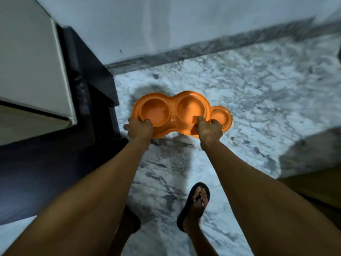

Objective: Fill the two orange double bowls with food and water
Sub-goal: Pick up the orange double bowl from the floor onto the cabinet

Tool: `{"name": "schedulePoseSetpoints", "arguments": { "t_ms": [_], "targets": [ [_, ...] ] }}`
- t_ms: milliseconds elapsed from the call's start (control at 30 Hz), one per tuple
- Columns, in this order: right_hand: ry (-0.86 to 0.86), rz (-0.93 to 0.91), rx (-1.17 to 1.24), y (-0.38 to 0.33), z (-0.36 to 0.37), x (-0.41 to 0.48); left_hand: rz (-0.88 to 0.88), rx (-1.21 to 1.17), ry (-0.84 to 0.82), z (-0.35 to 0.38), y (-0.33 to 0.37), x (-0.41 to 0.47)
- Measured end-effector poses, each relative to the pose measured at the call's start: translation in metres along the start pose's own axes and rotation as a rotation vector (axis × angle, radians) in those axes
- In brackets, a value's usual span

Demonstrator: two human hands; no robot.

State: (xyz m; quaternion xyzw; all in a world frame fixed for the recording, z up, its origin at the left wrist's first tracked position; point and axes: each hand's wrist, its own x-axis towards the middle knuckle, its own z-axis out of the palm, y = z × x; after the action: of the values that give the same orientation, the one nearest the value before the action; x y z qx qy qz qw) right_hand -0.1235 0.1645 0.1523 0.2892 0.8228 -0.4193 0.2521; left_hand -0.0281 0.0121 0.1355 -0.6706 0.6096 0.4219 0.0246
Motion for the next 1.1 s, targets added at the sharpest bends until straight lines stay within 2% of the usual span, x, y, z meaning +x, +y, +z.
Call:
{"name": "schedulePoseSetpoints", "arguments": {
  "t_ms": [267, 400, 567, 800, 1100],
  "targets": [
    [0.022, -0.189, 0.091, -0.143, -0.143, -0.167, 0.133, -0.190, 0.044, -0.160, 0.134, -0.165],
    [-0.007, -0.305, 0.108, -0.190, -0.192, -0.232, 0.171, -0.299, 0.099, -0.226, 0.163, -0.230],
    [-0.059, -0.387, 0.151, -0.216, -0.229, -0.309, 0.231, -0.451, 0.165, -0.297, 0.172, -0.284],
    [-0.107, -0.502, 0.168, -0.231, -0.214, -0.419, 0.243, -0.514, 0.261, -0.415, 0.162, -0.309],
    [-0.208, -0.593, 0.169, -0.201, -0.107, -0.576, 0.225, -0.575, 0.345, -0.585, 0.070, -0.262]
  ]
}}
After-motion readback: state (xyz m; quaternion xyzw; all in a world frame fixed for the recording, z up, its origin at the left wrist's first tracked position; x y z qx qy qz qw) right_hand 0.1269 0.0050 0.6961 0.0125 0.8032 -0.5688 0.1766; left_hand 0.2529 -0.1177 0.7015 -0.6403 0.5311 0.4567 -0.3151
